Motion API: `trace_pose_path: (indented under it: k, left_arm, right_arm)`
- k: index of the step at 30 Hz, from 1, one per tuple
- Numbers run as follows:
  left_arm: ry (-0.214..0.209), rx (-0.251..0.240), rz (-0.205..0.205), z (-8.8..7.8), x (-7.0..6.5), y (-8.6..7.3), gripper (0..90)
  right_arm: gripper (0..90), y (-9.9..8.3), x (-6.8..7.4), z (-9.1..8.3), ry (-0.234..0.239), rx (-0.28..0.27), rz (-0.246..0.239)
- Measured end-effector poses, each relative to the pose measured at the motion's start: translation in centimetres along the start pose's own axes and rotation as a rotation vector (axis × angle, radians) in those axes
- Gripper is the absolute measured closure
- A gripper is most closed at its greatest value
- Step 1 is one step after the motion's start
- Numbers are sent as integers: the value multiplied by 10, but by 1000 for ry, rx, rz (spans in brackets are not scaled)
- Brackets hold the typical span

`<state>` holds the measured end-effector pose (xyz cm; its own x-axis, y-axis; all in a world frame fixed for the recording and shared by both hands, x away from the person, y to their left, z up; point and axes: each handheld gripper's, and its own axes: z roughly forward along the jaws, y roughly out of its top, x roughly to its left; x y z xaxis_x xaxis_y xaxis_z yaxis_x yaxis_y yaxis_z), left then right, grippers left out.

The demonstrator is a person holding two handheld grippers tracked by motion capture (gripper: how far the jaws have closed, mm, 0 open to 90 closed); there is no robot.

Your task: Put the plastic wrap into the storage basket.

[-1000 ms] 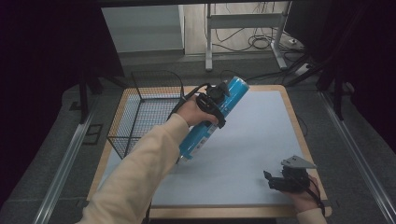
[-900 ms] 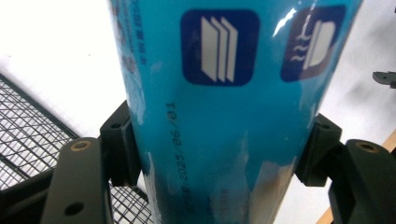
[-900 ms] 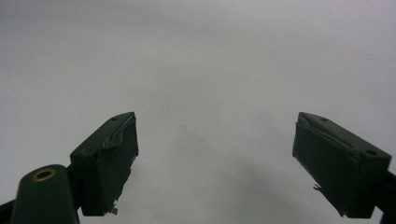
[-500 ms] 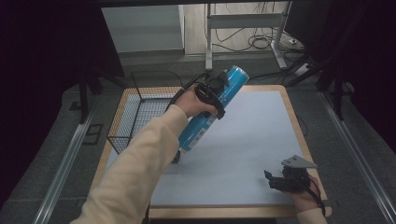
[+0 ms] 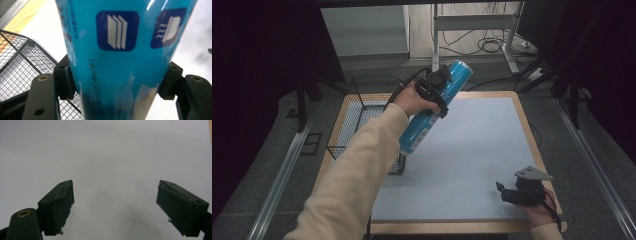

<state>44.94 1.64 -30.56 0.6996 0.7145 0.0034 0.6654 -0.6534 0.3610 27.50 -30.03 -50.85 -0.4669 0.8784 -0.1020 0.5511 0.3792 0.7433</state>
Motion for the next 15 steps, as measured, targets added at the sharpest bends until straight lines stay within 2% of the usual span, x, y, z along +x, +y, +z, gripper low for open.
trace_pose_path:
  k: [4, 8, 15]
  left_arm:
    - [-5, -26, -19, -9, 8, 1, 314]
    - [15, -32, -14, -17, 15, 2, 314]
    - [38, -25, -44, -17, 34, -3, 313]
  right_arm:
    - [147, 0, 0, 0, 0, 0, 2]
    - [148, -1, -1, -1, -6, -1, 4]
    - [148, -1, -1, -1, -6, -7, 8]
